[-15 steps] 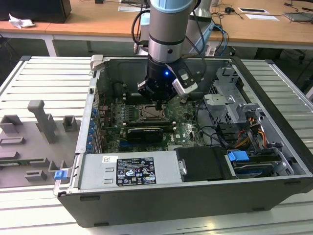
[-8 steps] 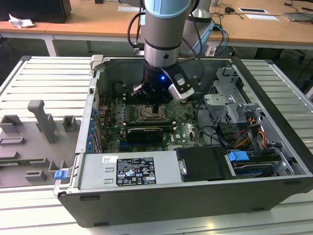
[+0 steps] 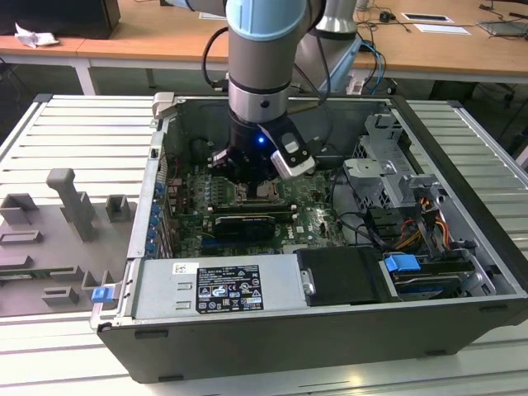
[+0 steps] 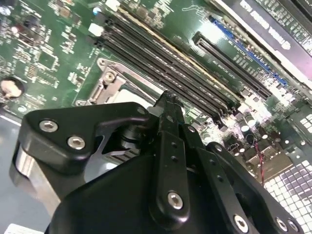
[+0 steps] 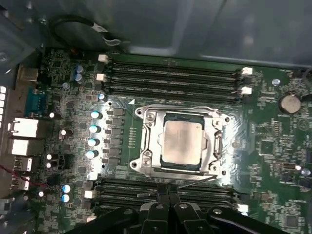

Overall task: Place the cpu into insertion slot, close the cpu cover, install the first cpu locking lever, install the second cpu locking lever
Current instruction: 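Install the second cpu locking lever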

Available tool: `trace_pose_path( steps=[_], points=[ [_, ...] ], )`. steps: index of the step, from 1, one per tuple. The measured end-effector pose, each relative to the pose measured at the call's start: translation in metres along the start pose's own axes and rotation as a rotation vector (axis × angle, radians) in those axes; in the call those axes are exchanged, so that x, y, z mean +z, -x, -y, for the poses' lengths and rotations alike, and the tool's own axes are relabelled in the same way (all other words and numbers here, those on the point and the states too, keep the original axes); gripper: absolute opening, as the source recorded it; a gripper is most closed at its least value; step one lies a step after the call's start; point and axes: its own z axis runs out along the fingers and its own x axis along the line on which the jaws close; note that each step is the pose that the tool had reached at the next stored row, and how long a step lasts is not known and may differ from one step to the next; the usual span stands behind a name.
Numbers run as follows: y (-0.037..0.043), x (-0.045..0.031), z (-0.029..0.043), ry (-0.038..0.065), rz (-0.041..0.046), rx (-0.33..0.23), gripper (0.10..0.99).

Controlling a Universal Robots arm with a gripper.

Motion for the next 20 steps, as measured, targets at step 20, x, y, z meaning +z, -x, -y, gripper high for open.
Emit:
trace_pose_path(
  steps=[20],
  points=[
    [-0.0234, 0.0248, 0.0133, 0.115, 0.0101, 0.0, 0.106]
  ],
)
